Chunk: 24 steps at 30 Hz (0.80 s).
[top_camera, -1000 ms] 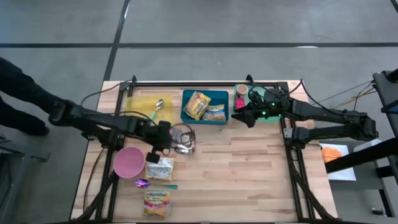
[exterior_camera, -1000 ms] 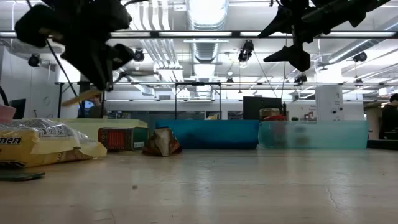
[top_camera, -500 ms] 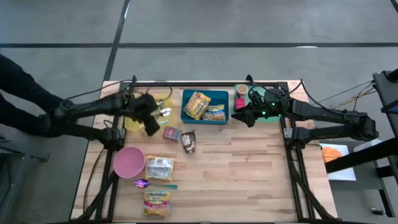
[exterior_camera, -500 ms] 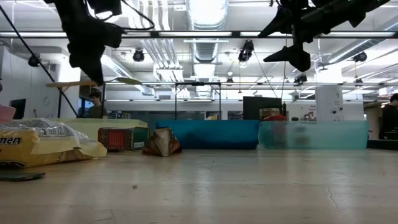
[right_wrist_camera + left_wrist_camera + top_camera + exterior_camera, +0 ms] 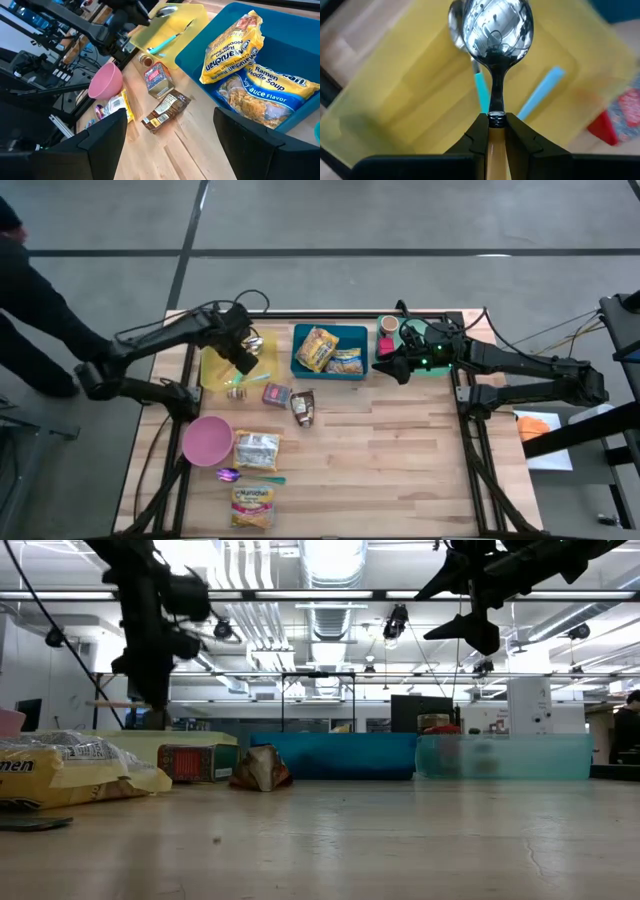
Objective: Pick & Place Food Item
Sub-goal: Put the yellow spoon into the yellow transparent bin
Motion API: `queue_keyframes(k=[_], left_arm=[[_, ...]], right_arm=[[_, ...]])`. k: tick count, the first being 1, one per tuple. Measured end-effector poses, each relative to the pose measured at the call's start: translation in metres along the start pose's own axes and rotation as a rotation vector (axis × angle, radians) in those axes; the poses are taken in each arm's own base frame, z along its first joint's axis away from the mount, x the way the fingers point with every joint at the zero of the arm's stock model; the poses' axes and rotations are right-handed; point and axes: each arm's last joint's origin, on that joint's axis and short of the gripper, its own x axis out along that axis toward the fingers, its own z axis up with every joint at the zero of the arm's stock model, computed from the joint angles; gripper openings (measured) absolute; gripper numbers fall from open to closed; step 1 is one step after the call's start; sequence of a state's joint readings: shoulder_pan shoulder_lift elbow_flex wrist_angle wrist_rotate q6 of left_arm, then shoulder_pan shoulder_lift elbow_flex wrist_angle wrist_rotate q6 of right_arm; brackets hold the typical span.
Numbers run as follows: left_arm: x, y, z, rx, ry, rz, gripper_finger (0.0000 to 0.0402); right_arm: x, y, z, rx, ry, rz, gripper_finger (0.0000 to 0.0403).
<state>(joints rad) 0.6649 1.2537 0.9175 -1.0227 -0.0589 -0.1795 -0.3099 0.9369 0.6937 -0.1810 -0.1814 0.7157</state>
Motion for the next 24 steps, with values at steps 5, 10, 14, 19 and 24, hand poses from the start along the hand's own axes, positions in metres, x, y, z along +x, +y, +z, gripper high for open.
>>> queue_keyframes(k=[5, 10, 14, 19, 24], left_arm=[[0.024, -0.001, 0.011, -0.049, -0.002, -0.021, 0.0037], [0.041, -0.001, 0.013, -0.083, -0.036, -0.023, 0.0037], [0.053, 0.002, 0.005, -0.091, 0.002, 0.001, 0.0037], [0.067, 0.003, -0.007, -0.112, 0.029, 0.009, 0.0037], [0.076, 0.004, -0.015, -0.133, 0.037, 0.011, 0.0037]], right_arm=[[0.0, 0.0, 0.0, 0.011, 0.0, 0.001, 0.0294], [0.0, 0.0, 0.0, 0.011, 0.001, 0.001, 0.0294], [0.0, 0.0, 0.0, 0.016, 0.001, 0.002, 0.0294], [0.0, 0.0, 0.0, 0.015, 0.001, 0.002, 0.0294], [0.0, 0.0, 0.0, 0.018, 0.002, 0.002, 0.0294]])
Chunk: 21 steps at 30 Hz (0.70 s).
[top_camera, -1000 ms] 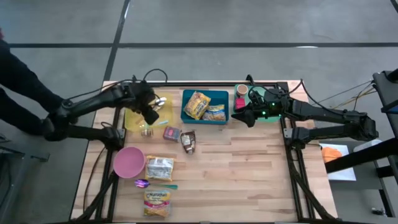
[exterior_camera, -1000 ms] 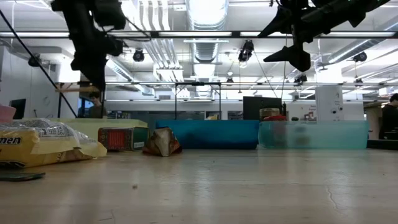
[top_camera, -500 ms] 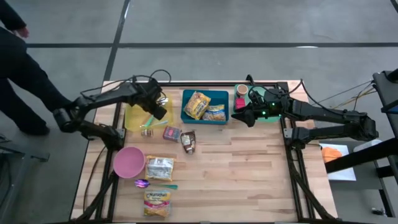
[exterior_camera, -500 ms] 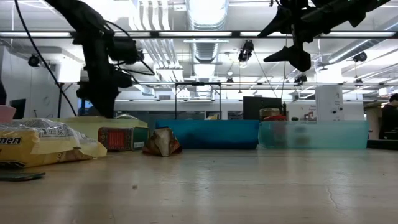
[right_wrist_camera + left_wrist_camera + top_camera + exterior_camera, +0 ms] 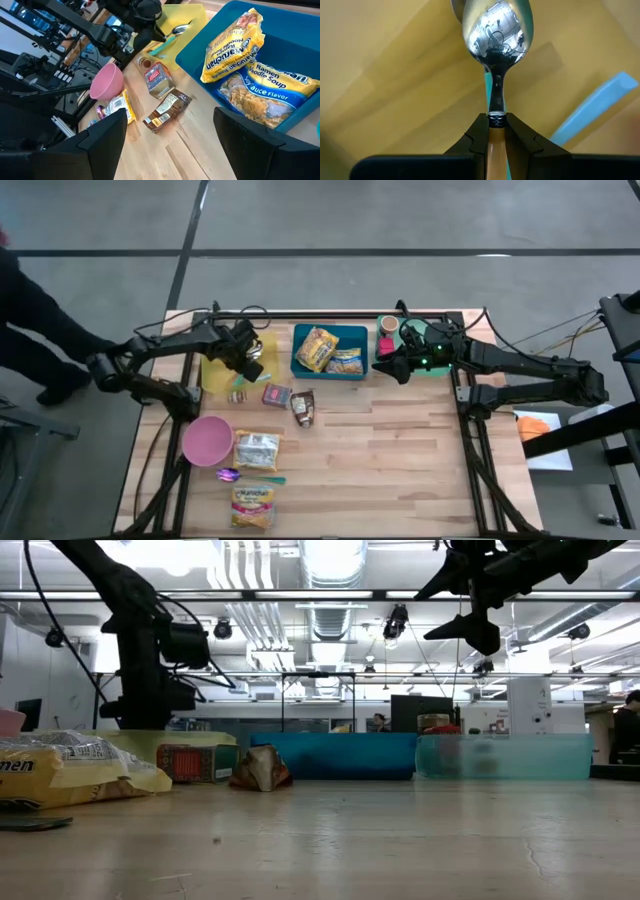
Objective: Pick & Place Food Item
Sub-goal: Put the yellow spoon into the yellow transparent bin
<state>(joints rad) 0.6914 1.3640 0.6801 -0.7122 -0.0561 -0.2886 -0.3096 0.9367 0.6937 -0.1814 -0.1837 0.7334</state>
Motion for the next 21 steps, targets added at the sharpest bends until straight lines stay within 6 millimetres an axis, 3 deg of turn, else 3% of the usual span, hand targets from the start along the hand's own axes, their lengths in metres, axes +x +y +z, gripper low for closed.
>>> queue_keyframes(k=[14, 21], left_arm=[[0.0067, 0.0005, -0.0032, 0.007, -0.017, -0.009, 0.0037], [0.0066, 0.0004, -0.0033, 0.003, -0.017, -0.009, 0.0116]], right_arm=[[0.0, 0.0, 0.0, 0.017, 0.0, 0.0, 0.0294], [0.0, 0.0, 0.0, 0.016, 0.0, 0.0, 0.0294]])
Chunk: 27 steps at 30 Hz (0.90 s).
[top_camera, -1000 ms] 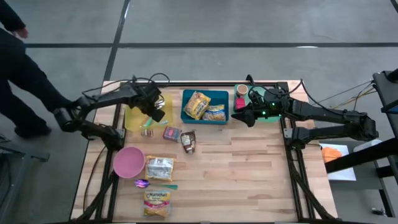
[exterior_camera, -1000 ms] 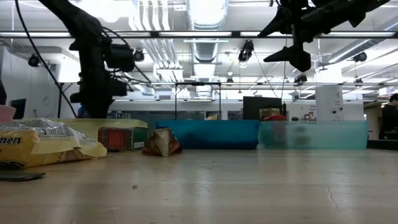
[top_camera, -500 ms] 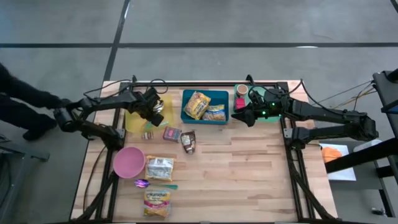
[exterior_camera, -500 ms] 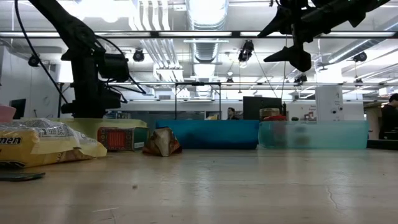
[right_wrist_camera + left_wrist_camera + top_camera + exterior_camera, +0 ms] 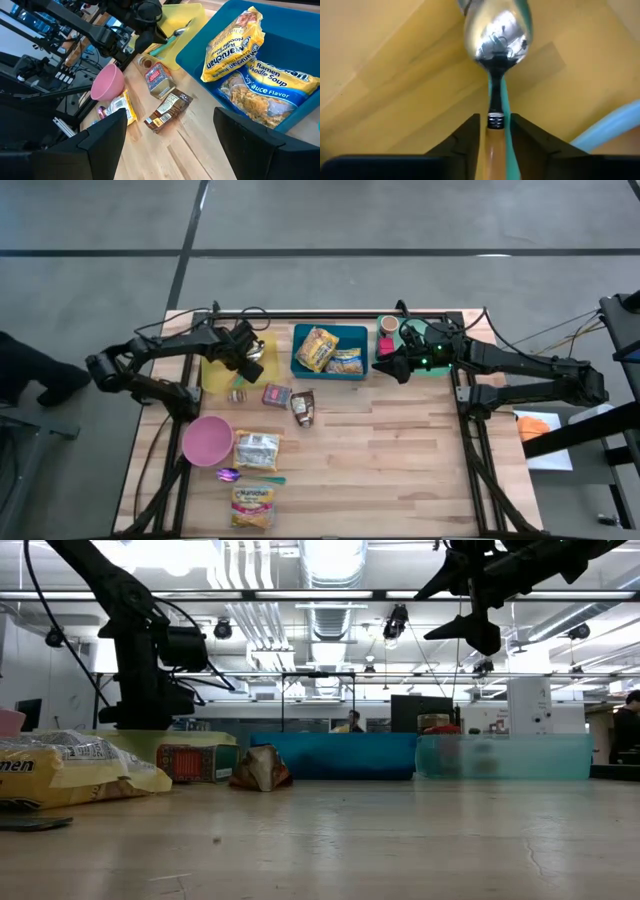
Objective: Pick & Place Food Item
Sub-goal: Put the yellow spoon into the yellow transparent bin, then put the yellow noodle pack into the blue bin
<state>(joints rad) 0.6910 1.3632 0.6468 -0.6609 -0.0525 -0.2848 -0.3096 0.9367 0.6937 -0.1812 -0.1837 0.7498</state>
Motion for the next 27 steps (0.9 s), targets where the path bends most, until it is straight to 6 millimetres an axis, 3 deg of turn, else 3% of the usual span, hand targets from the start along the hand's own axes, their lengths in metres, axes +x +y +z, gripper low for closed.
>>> queue_keyframes(k=[18, 27], left_arm=[[-0.006, -0.003, 0.004, -0.004, 0.019, -0.078, 0.0276], [-0.04, -0.01, 0.021, 0.066, -0.081, -0.108, 0.0291]], right_arm=[[0.0, 0.0, 0.0, -0.001, 0.0, 0.0, 0.0294], [0.0, 0.0, 0.0, 0.0, 0.001, 0.0, 0.0294]])
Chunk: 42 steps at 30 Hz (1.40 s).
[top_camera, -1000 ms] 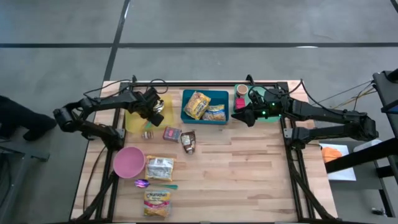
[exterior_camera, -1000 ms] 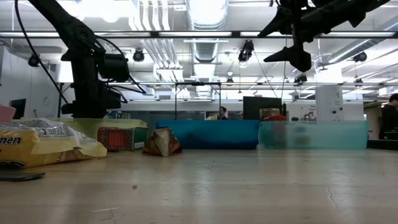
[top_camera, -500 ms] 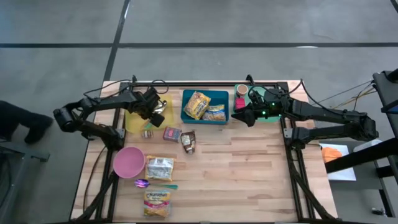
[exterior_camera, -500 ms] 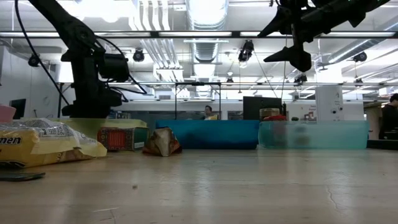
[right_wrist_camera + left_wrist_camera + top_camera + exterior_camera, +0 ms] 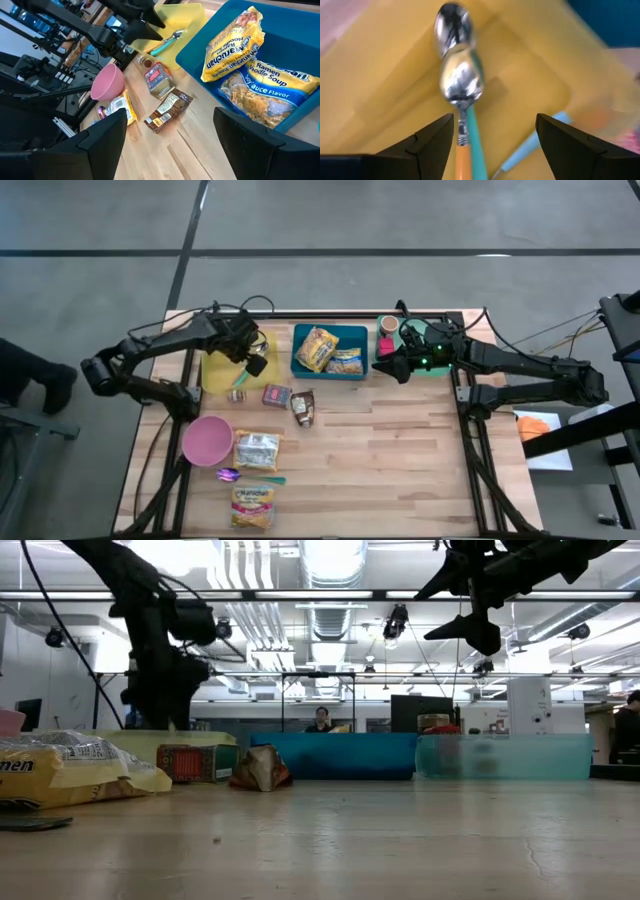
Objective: Pick & Place Food Item
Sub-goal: Put the yellow noodle pack into the blue bin
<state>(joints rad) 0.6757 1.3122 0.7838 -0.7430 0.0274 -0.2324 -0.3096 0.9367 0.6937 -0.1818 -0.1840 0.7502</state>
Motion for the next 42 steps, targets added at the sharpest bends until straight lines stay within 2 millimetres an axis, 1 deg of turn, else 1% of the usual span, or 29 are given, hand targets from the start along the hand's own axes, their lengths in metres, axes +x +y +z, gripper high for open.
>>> queue_keyframes(k=[6, 10, 14, 18, 21, 24, 27, 31, 35, 39, 42], left_arm=[[-0.026, -0.009, -0.006, 0.052, -0.065, -0.105, 0.0291], [-0.04, -0.022, -0.017, 0.076, -0.065, -0.217, 0.0291], [-0.049, -0.05, -0.03, 0.196, -0.035, -0.31, 0.0291], [-0.058, -0.087, -0.041, 0.371, -0.028, -0.364, 0.0291], [-0.059, -0.109, -0.051, 0.528, -0.019, -0.383, 0.0291], [-0.054, -0.126, -0.061, 0.632, 0.015, -0.424, 0.0291], [-0.042, -0.137, -0.068, 0.678, 0.092, -0.463, 0.0291], [-0.019, -0.149, -0.069, 0.644, 0.219, -0.489, 0.0291], [0.004, -0.156, -0.069, 0.61, 0.301, -0.447, 0.0291], [0.018, -0.165, -0.066, 0.611, 0.326, -0.438, 0.0291], [0.024, -0.173, -0.067, 0.625, 0.329, -0.463, 0.0291]], right_arm=[[0.0, 0.0, 0.0, 0.002, 0.001, -0.001, 0.0294], [0.0, 0.0, 0.0, -0.001, 0.001, -0.001, 0.0294], [0.0, 0.0, 0.0, 0.0, 0.0, -0.001, 0.0294], [0.0, 0.0, 0.0, 0.002, 0.0, -0.001, 0.0294], [0.0, 0.0, 0.0, 0.002, 0.0, -0.001, 0.0294], [0.0, 0.0, 0.0, 0.002, 0.0, -0.001, 0.0294], [0.0, 0.0, 0.0, 0.002, -0.001, -0.001, 0.0294], [0.0, 0.0, 0.0, 0.002, 0.0, -0.002, 0.0294], [0.0, 0.0, 0.0, 0.002, -0.001, -0.001, 0.0294], [0.0, 0.0, 0.0, -0.001, 0.0, -0.002, 0.0294], [0.0, 0.0, 0.0, -0.001, 0.001, -0.002, 0.0294]])
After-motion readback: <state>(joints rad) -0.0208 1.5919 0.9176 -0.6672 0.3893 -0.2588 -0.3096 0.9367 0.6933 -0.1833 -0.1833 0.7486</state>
